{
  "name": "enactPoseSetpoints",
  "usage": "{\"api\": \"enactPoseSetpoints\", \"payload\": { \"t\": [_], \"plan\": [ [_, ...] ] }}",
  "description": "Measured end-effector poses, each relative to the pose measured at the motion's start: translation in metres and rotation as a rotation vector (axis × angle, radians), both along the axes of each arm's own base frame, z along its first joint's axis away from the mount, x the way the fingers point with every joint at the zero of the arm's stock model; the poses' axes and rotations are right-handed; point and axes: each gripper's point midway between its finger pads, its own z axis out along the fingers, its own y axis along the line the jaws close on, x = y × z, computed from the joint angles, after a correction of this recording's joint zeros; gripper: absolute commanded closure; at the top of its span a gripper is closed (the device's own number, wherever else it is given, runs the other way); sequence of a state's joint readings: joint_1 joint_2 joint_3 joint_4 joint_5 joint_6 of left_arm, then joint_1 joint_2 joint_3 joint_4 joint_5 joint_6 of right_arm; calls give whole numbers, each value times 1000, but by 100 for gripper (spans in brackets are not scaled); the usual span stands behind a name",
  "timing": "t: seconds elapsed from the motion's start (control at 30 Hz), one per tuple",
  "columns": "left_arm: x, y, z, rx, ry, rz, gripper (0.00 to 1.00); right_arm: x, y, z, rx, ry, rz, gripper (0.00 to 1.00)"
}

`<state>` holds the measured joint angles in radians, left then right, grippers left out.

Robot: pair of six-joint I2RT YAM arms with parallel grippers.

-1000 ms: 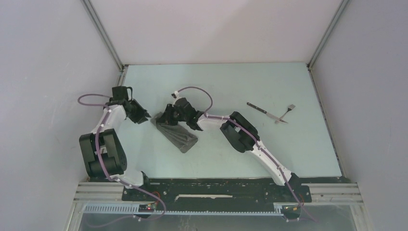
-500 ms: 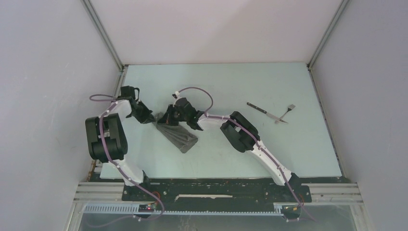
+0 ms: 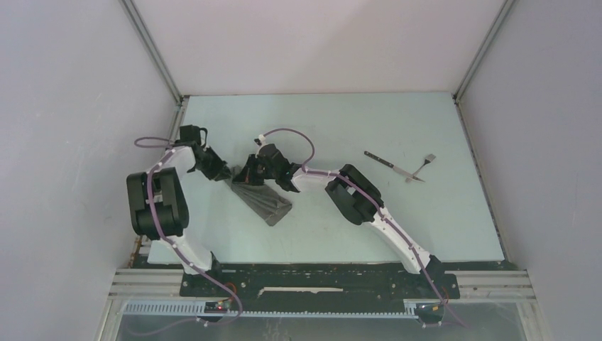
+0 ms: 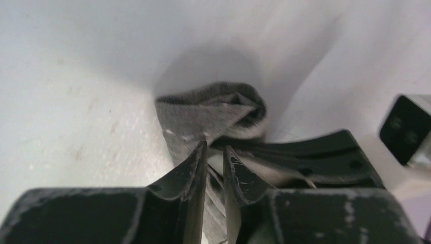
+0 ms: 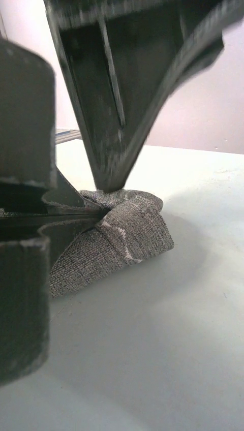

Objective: Fold the napkin into a case and place the utensils inside
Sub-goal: Grasp the top corner of the smaller rectangle folded napkin from the folded napkin.

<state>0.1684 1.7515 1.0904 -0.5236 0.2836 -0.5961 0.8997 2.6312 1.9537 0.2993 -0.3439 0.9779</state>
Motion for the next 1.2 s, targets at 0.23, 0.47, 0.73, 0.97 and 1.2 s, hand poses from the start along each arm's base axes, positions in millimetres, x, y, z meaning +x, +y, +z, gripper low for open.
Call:
{"api": "enactPoseSetpoints", "payload": {
  "t": [0.23, 0.47, 0.73, 0.97, 1.2],
  "plan": [
    [7, 4, 50, 12, -139, 18, 93, 0, 0, 0, 0, 0, 0, 96],
    [9, 0, 8, -46, -30, 10, 100, 0, 0, 0, -1, -4, 1, 93],
    [7, -3, -13, -85, 31, -8, 100, -4, -2, 4, -44, -54, 30, 64],
    [7, -3, -14, -98, 41, -11, 100, -37, -16, 44, -199, -212, 161, 39],
    [7, -3, -14, -101, 40, -14, 100, -88, -49, 113, -327, -493, 319, 24]
  ]
}}
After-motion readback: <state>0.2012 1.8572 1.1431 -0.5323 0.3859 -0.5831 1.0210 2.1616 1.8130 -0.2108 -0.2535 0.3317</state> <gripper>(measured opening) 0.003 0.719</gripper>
